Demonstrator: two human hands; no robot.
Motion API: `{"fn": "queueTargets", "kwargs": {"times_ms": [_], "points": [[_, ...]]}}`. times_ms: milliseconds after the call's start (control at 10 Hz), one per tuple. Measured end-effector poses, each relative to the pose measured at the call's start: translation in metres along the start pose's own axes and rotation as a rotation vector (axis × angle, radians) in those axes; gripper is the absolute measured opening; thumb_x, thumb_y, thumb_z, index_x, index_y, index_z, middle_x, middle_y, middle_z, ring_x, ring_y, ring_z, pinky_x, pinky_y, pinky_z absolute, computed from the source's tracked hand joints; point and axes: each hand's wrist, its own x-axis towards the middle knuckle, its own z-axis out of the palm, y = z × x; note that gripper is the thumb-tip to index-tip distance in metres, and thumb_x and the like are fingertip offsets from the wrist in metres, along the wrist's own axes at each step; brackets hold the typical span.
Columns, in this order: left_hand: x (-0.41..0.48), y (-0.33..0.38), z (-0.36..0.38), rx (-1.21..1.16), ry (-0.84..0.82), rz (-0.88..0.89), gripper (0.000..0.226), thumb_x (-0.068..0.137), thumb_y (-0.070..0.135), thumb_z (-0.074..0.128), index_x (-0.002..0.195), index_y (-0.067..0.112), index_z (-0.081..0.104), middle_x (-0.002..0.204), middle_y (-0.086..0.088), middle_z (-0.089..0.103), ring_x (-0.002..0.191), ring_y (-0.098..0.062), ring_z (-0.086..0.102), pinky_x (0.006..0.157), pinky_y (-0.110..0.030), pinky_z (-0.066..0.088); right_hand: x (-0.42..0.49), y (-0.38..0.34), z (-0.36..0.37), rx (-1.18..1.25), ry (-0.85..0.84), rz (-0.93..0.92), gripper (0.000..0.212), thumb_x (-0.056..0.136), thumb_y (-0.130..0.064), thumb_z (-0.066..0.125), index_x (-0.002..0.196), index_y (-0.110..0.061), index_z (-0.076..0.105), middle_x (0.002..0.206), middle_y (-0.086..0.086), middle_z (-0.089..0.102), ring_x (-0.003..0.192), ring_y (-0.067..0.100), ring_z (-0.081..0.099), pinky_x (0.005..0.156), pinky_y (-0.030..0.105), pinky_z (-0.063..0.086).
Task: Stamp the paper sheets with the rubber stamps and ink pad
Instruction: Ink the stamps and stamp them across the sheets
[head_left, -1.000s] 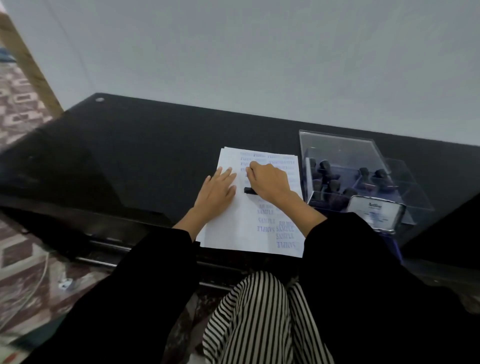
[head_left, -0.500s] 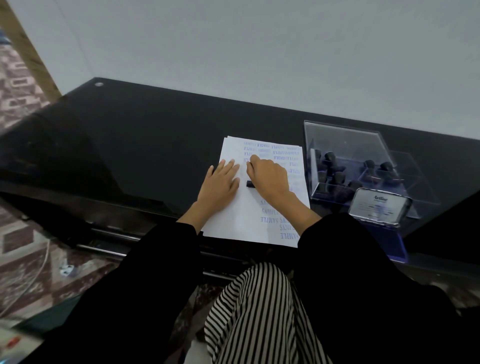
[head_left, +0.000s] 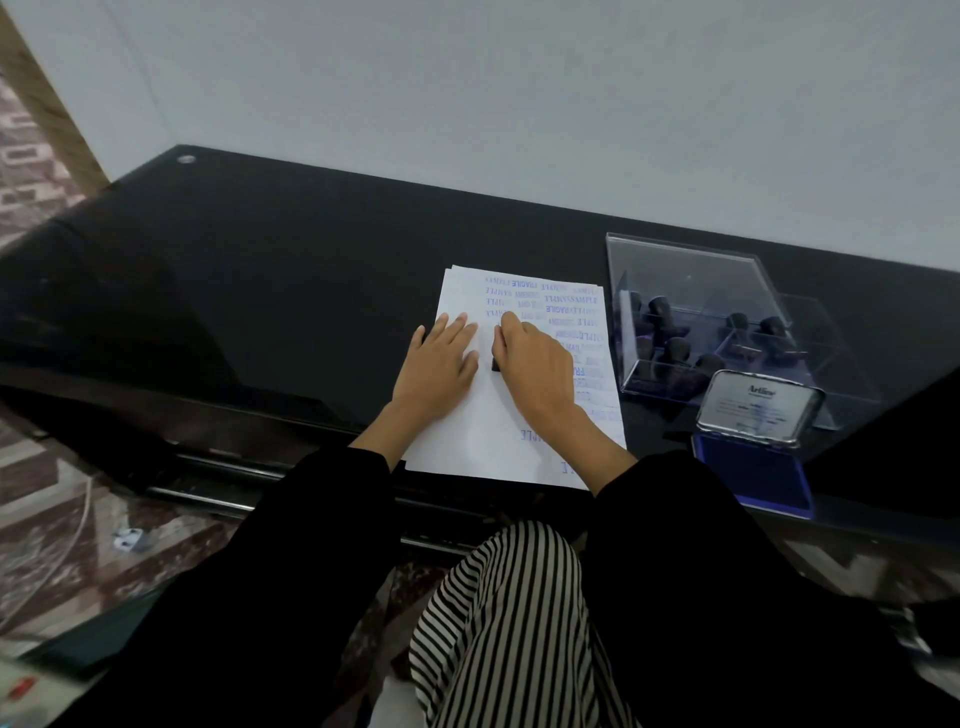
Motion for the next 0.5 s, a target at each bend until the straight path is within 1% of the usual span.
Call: {"fn": "queueTargets", "kwargs": {"times_ms": [100, 200, 300, 400, 500], "points": [[0.0, 0.001, 0.0, 0.004, 0.0, -0.003, 0.048, 0.102, 0.026, 0.024, 0.148, 0.015, 0.02, 0.157, -0.001, 0.014, 0.146, -0.017, 0.007, 0.119, -0.039, 0.004, 0.002, 0.001, 0.002, 0.0, 0.002, -0.002, 0.021, 0.102, -0.023, 0.027, 0.085, -0.014, 0.033, 0.071, 0.003, 0.045, 0.052, 0.013, 0.034, 0.046, 0.022, 0.023], [-0.001, 0.001, 0.0, -0.002, 0.003, 0.002, 0.048, 0.102, 0.026, 0.024, 0.148, 0.015, 0.02, 0.157, -0.001, 0.015, 0.146, -0.018, 0.007, 0.119, -0.039, 0.005, 0.008, 0.001, 0.003, -0.011, 0.003, 0.021, 0.022, 0.101, -0.02, 0.027, 0.082, -0.012, 0.035, 0.067, 0.003, 0.044, 0.048, 0.012, 0.028, 0.045, 0.024, 0.024], [-0.001, 0.0, 0.0, -0.013, 0.006, 0.003, 0.048, 0.101, 0.026, 0.025, 0.148, 0.015, 0.02, 0.157, -0.001, 0.015, 0.146, -0.018, 0.007, 0.118, -0.039, 0.004, 0.012, 0.002, 0.005, -0.016, -0.009, 0.037, 0.022, 0.101, -0.019, 0.028, 0.081, -0.012, 0.035, 0.059, 0.0, 0.036, 0.046, 0.011, 0.022, 0.043, 0.023, 0.021], [-0.001, 0.0, 0.0, -0.016, 0.012, 0.005, 0.048, 0.101, 0.026, 0.025, 0.148, 0.015, 0.021, 0.157, -0.001, 0.015, 0.146, -0.018, 0.007, 0.118, -0.039, 0.005, 0.016, 0.001, 0.007, -0.008, -0.007, 0.039, 0.021, 0.1, -0.018, 0.03, 0.081, -0.012, 0.037, 0.061, 0.002, 0.04, 0.05, 0.014, 0.031, 0.045, 0.025, 0.025], [-0.002, 0.001, 0.0, -0.018, 0.013, 0.005, 0.048, 0.101, 0.026, 0.026, 0.148, 0.015, 0.021, 0.157, -0.001, 0.015, 0.146, -0.018, 0.007, 0.118, -0.039, 0.005, 0.021, 0.001, 0.007, 0.003, -0.009, 0.043, 0.022, 0.101, -0.018, 0.029, 0.082, -0.011, 0.037, 0.066, 0.005, 0.046, 0.055, 0.017, 0.038, 0.046, 0.025, 0.025]]}}
